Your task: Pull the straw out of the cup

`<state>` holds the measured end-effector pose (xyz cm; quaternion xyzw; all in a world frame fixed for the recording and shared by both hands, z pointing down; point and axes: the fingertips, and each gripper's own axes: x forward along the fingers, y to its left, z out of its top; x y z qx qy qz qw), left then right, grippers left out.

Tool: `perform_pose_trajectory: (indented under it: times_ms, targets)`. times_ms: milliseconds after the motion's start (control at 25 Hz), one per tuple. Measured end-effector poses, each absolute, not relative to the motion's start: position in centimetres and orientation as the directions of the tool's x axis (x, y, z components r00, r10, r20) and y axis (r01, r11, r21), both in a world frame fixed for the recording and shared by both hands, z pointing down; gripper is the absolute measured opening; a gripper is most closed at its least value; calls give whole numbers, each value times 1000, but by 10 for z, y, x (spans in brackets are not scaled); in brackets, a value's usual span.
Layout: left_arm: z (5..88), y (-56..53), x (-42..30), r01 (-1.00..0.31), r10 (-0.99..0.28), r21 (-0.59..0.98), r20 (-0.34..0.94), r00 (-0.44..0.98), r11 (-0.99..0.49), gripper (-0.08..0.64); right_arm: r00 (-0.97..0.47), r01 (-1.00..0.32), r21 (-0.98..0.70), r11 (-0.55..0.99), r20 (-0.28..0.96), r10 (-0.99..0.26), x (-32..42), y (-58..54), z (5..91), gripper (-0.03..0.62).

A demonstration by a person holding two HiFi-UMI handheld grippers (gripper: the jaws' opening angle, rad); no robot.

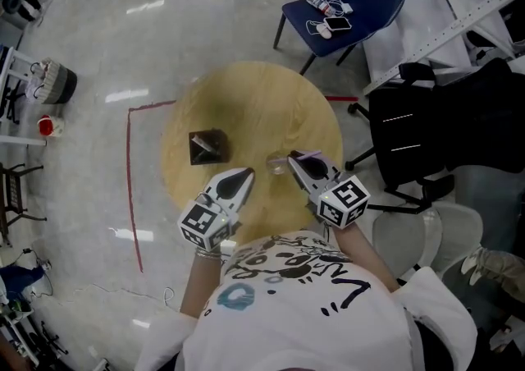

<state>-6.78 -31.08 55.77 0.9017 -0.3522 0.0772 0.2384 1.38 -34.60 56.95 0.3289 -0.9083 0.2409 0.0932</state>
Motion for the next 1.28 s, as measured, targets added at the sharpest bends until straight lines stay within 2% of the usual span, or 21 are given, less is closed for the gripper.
perform_pose_trajectory:
  times_ms: [1280]
  targets:
    - [528, -269, -71, -689, -640, 330, 260, 724, -645, 15, -765, -644, -270, 716, 202, -611, 29, -310, 484, 51]
